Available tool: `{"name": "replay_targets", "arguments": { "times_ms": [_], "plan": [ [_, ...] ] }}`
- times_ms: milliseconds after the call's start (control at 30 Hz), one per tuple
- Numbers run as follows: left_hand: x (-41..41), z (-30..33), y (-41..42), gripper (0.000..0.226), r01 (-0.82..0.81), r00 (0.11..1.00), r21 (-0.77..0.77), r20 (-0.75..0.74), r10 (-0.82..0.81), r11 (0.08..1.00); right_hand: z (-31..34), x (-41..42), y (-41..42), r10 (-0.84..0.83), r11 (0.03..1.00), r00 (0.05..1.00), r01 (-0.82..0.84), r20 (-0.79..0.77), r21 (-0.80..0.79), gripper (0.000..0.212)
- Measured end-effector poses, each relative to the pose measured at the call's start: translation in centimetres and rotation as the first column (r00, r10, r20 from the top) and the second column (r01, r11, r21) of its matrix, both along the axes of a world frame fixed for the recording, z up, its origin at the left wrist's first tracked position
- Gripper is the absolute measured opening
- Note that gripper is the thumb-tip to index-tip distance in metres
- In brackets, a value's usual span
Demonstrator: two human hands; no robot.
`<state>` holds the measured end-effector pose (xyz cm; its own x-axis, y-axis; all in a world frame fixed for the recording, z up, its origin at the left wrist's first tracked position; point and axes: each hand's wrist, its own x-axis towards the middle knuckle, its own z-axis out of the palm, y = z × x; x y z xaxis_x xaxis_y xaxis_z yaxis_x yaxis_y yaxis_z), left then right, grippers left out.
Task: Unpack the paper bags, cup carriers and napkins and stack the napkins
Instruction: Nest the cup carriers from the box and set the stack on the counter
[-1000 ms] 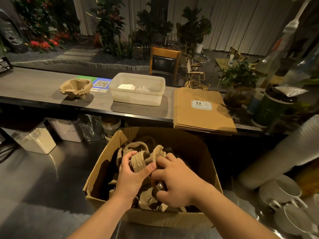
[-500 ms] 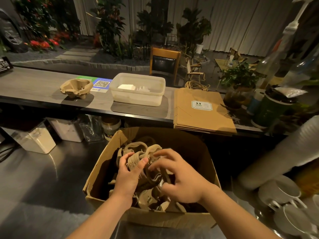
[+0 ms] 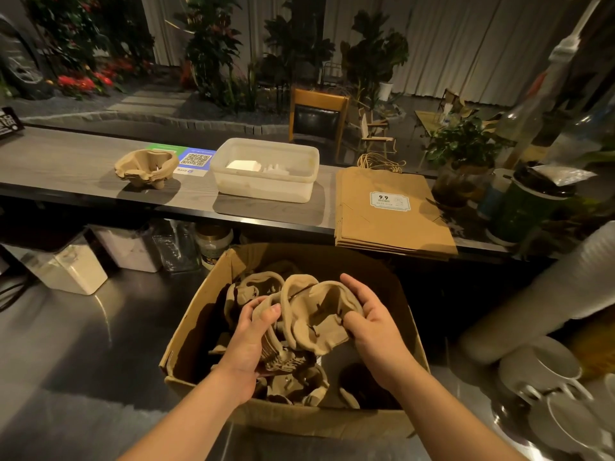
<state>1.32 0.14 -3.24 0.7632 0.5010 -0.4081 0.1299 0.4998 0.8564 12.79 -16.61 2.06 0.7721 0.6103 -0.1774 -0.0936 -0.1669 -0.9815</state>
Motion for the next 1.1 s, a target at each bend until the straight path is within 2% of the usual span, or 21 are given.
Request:
{"name": "replay_targets", "arguments": {
  "times_ms": [167, 233, 367, 667, 800, 867, 1000, 1100],
  "plan": [
    [-0.1, -0.4, 0.3, 0.074, -0.006, 0.999, -0.018, -0.032, 0.006, 1.0, -0.1, 0.1, 0.6, -0.008, 0.977, 0.99, 0.038, 0.142, -0.21, 0.072],
    [-0.1, -0.5, 0.5, 0.072, -0.012, 1.0, -0.043, -0.025, 0.011, 0.999, 0.4, 0.3, 0.9, -0.042, 0.964, 0.986, 0.083, 0.161, -0.255, 0.066],
    [-0.2, -0.3, 0.5, 0.069, -0.014, 1.0, -0.091, -0.013, 0.013, 0.996, 1.3, 0.9, 0.8, -0.044, 0.979, 0.992, 0.066, 0.118, -0.193, 0.039],
    [-0.4, 0.3, 0.5, 0.069, 0.015, 1.0, -0.15, -0.021, -0.018, 0.989, 2.1, 1.8, 0.8, -0.007, 0.986, 0.994, 0.025, 0.109, -0.164, 0.026],
    [-0.5, 0.7, 0.4, 0.069, 0.075, 0.997, -0.158, -0.016, -0.078, 0.985, 2.1, 1.9, 0.8, 0.092, 0.992, 0.987, -0.08, 0.131, -0.094, 0.019],
    [-0.5, 1.0, 0.2, 0.066, 0.094, 0.995, -0.155, -0.015, -0.097, 0.983, 2.2, 1.9, 1.0, 0.149, 0.986, 0.97, -0.132, 0.192, -0.1, 0.018],
    [-0.4, 1.4, -0.2, 0.061, 0.124, 0.991, -0.12, -0.026, -0.128, 0.985, 2.3, 1.9, 1.7, 0.23, 0.964, 0.879, -0.147, 0.417, -0.222, 0.023],
    [-0.5, 1.6, -0.5, 0.055, 0.123, 0.991, -0.103, -0.033, -0.127, 0.987, 2.4, 1.7, 2.0, 0.294, 0.945, 0.818, -0.17, 0.494, -0.281, 0.041]
  ]
}}
